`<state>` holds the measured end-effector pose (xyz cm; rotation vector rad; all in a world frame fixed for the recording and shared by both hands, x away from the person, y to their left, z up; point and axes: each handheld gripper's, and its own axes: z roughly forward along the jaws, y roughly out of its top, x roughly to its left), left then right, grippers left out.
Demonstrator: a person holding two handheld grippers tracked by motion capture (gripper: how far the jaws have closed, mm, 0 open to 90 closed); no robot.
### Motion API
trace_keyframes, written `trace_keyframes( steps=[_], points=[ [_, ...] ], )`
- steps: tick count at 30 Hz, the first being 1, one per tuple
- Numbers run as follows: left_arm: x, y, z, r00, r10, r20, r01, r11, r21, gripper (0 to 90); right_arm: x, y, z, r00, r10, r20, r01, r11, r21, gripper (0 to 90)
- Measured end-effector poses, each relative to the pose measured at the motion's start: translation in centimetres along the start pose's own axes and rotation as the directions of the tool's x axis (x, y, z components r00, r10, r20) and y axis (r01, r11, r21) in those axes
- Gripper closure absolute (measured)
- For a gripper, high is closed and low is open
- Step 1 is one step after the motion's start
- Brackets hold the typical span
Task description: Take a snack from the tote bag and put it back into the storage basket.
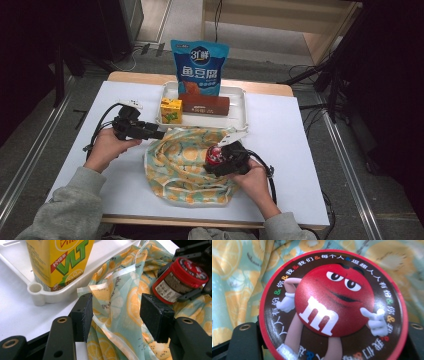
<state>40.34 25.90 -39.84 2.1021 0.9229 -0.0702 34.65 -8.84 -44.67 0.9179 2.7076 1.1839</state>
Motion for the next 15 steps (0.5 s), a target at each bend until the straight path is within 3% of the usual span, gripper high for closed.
trace_keyframes(
  steps=[9, 15],
  points=[
    [-0.1, -0.1, 0.0, 1.0, -0.001, 0.004, 0.001, 1.0, -0.007, 44.4, -0.6, 1.1, -1.5, 0.9996, 0.002, 0.028, -0.001, 1.0, -0.03, 25.8],
    [-0.2, -0.1, 0.0, 1.0, -0.001, 0.004, 0.001, 1.0, -0.007, 44.4, -0.6, 1.9, -1.9, 0.9998, 0.003, 0.022, -0.003, 1.0, -0.03, 25.9]
  ],
)
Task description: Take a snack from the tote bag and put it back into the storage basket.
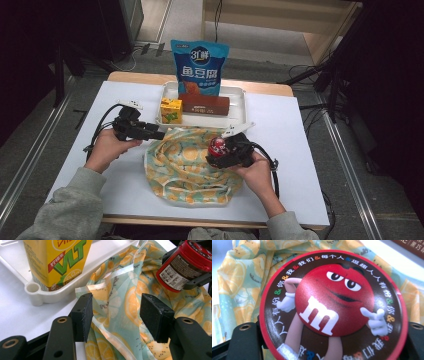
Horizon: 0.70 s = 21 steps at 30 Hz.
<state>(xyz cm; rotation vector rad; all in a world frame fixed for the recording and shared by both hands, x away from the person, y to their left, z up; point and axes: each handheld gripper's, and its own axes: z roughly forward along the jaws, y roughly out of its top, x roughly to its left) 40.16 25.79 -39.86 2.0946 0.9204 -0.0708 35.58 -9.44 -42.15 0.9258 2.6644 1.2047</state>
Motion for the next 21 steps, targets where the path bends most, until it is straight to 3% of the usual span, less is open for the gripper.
trace_keyframes(
  steps=[21],
  points=[
    [-0.1, 0.0, -0.1, 0.9999, 0.009, 0.01, -0.009, 1.0, -0.002, 43.0, -0.7, 2.4, -1.1, 0.9999, 0.003, 0.014, -0.003, 1.0, 0.004, 25.9]
  ],
)
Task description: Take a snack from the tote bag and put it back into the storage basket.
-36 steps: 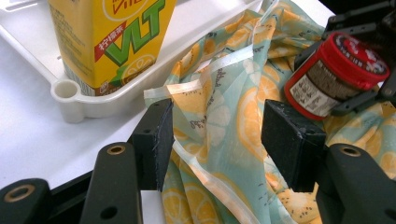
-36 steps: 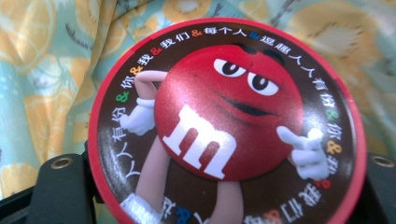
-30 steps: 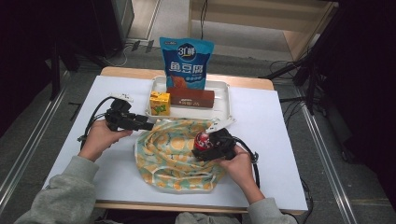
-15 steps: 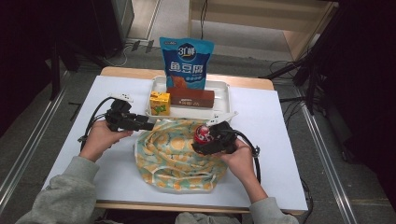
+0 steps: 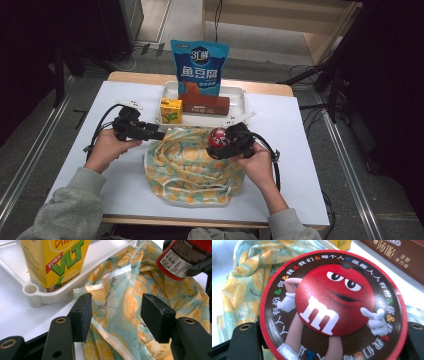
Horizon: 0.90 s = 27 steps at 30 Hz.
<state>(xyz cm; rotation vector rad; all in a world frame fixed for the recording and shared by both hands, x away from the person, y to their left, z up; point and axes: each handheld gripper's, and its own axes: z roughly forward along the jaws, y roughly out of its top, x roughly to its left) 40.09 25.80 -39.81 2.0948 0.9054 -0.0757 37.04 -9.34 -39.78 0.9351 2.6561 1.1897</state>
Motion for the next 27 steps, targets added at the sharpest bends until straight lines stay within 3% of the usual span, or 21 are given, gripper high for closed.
trace_keyframes(
  steps=[12, 15, 27],
  points=[
    [0.0, 0.0, 0.0, 1.0, -0.002, -0.002, 0.002, 1.0, -0.001, 42.8, -1.1, 1.2, -0.4, 0.9997, 0.021, 0.014, -0.021, 1.0, 0.001, 25.9],
    [0.1, 0.0, 0.0, 1.0, -0.003, -0.002, 0.003, 1.0, -0.003, 42.6, -1.2, 1.6, -0.5, 0.9991, 0.013, 0.041, -0.013, 1.0, 0.007, 25.9],
    [0.1, 0.0, -0.1, 1.0, 0.0, -0.003, 0.0, 1.0, -0.004, 42.6, -2.2, 2.5, -0.4, 0.9987, 0.038, 0.033, -0.038, 0.999, 0.004, 25.9]
  ],
)
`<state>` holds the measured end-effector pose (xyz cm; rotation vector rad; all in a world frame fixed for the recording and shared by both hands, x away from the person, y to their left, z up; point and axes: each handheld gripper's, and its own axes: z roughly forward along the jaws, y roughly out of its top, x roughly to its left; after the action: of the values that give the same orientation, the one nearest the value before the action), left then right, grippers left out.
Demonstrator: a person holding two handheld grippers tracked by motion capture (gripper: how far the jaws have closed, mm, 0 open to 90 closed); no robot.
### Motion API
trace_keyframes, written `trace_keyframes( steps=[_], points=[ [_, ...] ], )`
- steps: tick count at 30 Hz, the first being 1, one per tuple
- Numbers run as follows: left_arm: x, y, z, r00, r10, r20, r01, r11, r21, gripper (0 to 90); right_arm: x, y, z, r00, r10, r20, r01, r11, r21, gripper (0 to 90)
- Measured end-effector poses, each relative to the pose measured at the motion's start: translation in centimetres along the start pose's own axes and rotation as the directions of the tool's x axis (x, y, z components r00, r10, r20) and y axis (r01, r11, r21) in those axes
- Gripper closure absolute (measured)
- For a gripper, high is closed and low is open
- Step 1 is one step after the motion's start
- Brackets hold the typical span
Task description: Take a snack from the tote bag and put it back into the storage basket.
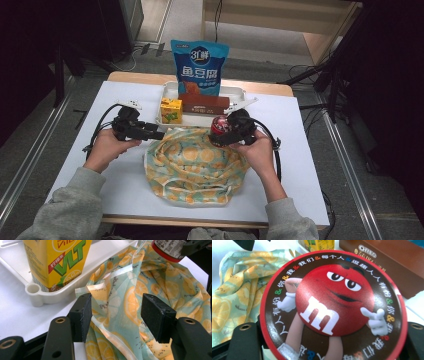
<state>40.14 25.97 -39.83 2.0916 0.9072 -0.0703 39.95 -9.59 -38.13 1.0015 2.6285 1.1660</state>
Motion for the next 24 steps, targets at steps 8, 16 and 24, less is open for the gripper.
trace_keyframes(
  steps=[8, 16, 24],
  points=[
    [0.0, 0.0, 0.0, 1.0, 0.002, -0.004, -0.002, 1.0, 0.005, 42.6, -0.7, 0.7, -0.3, 1.0, 0.01, 0.002, -0.01, 1.0, -0.006, 26.0],
    [0.1, -0.1, 0.0, 1.0, 0.008, -0.006, -0.008, 0.9999, 0.008, 42.6, -1.3, 1.5, -0.7, 0.9999, 0.01, 0.011, -0.01, 1.0, -0.024, 26.0],
    [0.1, -0.3, -0.2, 1.0, 0.006, -0.006, -0.006, 1.0, 0.004, 42.6, -2.1, 2.3, -0.7, 0.9999, 0.008, 0.015, -0.008, 1.0, -0.024, 26.0]
  ],
)
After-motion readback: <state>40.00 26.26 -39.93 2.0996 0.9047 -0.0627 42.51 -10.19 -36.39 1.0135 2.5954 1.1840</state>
